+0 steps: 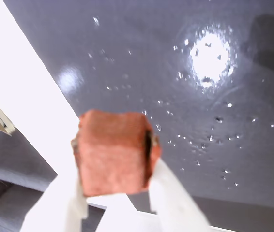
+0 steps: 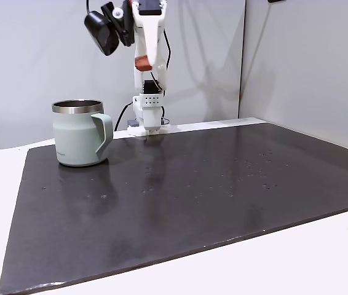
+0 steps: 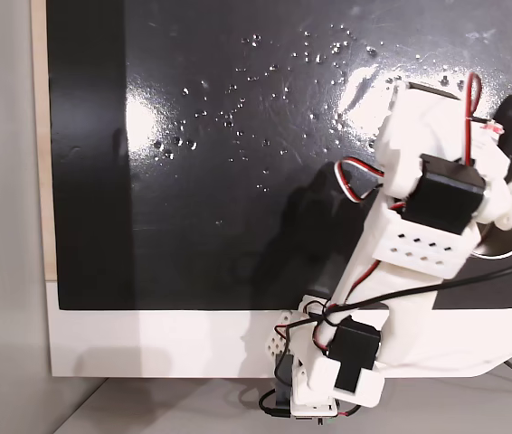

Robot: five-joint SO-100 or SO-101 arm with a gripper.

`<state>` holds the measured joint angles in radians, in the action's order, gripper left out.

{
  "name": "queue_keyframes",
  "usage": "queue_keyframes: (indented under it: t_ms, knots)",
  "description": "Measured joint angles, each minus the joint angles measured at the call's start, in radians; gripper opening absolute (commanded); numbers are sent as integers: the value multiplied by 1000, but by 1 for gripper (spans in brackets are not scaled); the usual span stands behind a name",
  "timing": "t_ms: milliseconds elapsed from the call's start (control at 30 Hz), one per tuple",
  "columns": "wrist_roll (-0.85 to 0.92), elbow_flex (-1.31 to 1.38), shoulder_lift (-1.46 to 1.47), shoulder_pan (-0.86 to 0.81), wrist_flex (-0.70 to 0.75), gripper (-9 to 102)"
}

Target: Grasp a cube and put it in the cup.

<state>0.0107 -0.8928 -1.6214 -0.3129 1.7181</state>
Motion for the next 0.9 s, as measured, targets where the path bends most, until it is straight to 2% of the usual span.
queue_keyframes:
  t_ms: [200, 633, 900]
  knots:
    - [51, 58, -20, -123, 71, 3]
    - [224, -43, -140, -453, 74, 2]
    - [330, -95, -140, -551, 75, 2]
